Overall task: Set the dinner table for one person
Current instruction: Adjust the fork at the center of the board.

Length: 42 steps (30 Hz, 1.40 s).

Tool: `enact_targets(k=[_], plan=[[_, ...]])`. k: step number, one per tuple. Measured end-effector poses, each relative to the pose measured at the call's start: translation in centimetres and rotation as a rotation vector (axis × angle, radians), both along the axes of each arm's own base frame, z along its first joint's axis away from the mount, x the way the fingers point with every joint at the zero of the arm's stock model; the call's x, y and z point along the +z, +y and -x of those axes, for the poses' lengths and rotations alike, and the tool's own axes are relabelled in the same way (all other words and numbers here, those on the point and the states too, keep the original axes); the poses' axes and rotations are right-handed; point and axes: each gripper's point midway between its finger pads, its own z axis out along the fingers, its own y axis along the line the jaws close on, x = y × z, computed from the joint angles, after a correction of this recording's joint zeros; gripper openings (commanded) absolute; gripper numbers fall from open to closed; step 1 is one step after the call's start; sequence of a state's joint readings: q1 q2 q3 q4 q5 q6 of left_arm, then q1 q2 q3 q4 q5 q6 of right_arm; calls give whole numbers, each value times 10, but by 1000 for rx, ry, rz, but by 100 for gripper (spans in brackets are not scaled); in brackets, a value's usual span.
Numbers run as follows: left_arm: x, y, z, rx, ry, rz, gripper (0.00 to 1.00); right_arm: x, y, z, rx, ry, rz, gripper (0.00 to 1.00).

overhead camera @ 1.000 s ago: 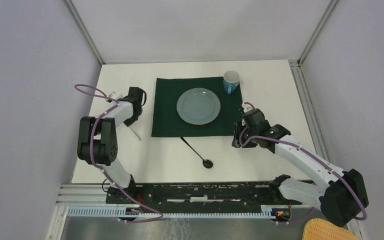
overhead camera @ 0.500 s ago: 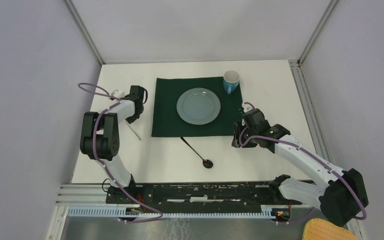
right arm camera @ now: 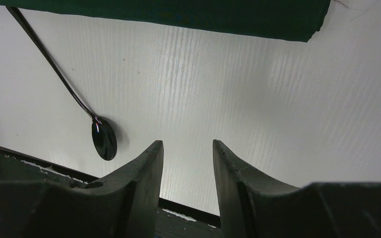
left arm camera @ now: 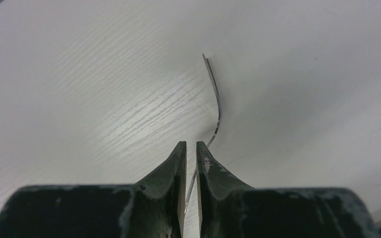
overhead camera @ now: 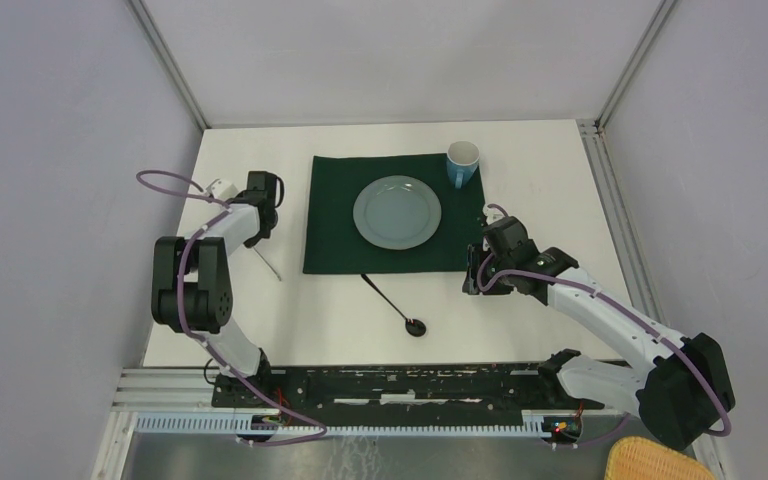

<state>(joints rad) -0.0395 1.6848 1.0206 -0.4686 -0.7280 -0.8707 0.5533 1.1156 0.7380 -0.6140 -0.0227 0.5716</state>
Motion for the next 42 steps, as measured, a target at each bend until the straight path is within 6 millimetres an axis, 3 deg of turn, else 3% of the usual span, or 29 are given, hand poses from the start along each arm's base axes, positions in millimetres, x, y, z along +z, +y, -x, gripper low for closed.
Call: enact_targets(k=[10, 20, 32, 38, 42], plan=[[-6, 3, 5, 7, 22, -4, 19, 0, 0, 0, 1, 0, 0, 47], [-29, 1, 7, 3, 82, 2, 18, 0, 0, 0, 1, 0, 0, 47], [-8, -1, -27, -14, -4, 7, 17, -3, 2, -1, -3, 12, -2, 47], [-10, -2, -41, -27, -26, 10, 17, -5, 3, -2, -4, 17, -1, 47], [-21, -7, -42, -42, -6, 28, 16, -5, 2, -2, -4, 17, 0, 47]])
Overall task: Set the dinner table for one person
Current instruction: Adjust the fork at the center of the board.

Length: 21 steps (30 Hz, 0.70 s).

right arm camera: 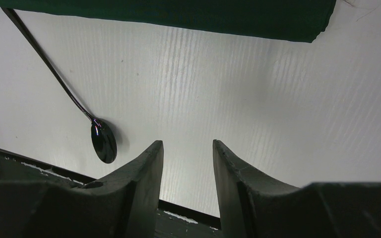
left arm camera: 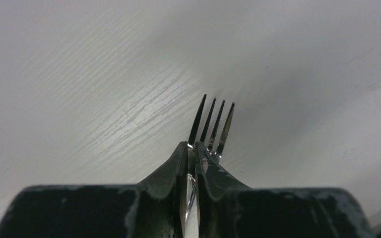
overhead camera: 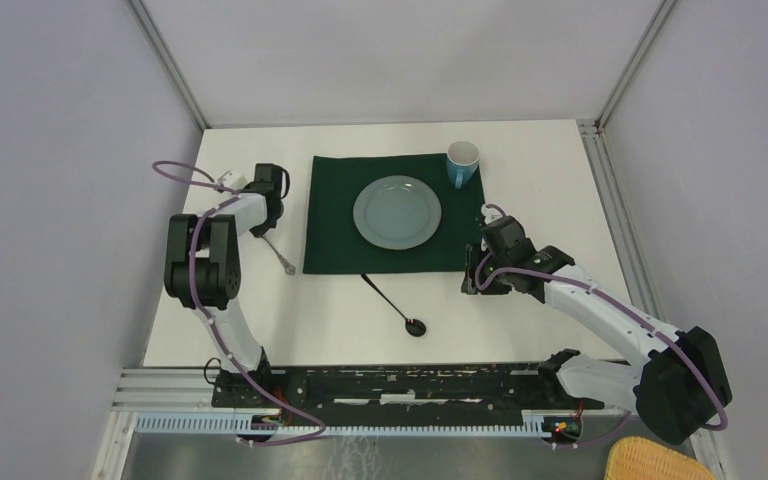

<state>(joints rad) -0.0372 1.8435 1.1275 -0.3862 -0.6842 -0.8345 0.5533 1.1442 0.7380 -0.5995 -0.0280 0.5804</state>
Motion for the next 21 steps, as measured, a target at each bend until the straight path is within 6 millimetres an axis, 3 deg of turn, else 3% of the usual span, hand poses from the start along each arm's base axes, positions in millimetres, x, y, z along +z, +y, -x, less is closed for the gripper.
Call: enact_targets(k=[4, 14, 21], plan=[[-11, -5, 1, -19, 33, 6, 16, 0, 0, 0, -1, 0, 0, 47], [-7, -13, -2, -40, 22, 17, 16, -4, -2, 3, -8, 10, 2, 47], [33, -24, 9, -58, -83, 49, 29, -3, 0, 2, -7, 5, -7, 47]])
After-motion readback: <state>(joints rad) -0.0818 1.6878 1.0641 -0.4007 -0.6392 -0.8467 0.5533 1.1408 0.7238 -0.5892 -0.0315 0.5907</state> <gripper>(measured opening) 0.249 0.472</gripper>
